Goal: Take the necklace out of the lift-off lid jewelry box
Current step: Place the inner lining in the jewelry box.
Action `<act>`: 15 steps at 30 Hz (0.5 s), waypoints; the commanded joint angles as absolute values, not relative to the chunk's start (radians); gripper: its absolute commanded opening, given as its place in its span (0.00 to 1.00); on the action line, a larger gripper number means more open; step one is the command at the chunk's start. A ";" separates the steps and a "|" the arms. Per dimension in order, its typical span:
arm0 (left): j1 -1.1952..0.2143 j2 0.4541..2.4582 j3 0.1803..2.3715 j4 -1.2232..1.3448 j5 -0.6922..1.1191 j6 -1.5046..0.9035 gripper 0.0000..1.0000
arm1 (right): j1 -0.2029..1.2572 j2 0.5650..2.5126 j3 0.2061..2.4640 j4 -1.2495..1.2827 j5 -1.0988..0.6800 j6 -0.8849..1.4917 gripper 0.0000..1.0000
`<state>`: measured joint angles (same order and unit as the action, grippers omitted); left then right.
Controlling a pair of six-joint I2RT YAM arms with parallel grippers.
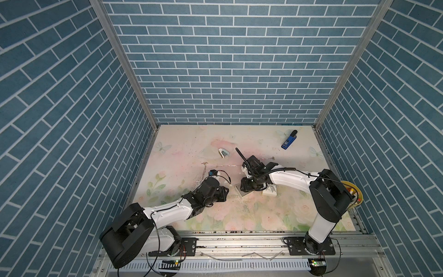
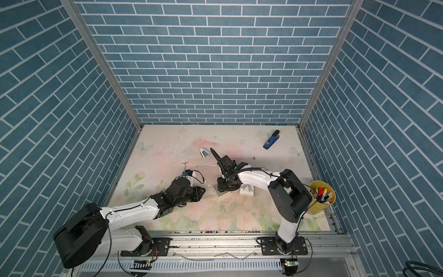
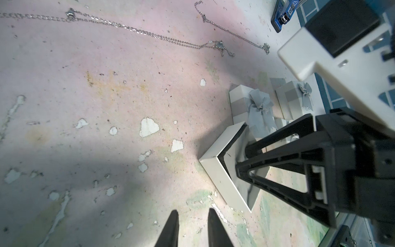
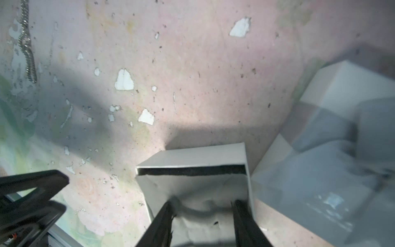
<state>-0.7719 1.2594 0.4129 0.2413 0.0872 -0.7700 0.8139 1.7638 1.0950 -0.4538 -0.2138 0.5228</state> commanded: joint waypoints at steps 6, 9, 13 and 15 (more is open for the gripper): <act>-0.775 1.270 0.414 0.252 0.092 -0.761 0.25 | 0.875 1.780 1.117 -0.436 -0.247 0.552 0.42; -0.775 1.266 0.415 0.251 0.092 -0.761 0.26 | 0.907 1.772 1.142 -0.463 -0.224 0.580 0.42; -0.775 1.255 0.416 0.239 0.086 -0.756 0.26 | 0.921 1.733 1.164 -0.506 -0.147 0.618 0.42; -0.775 1.251 0.413 0.235 0.083 -0.756 0.26 | 0.922 1.708 1.169 -0.515 -0.114 0.621 0.42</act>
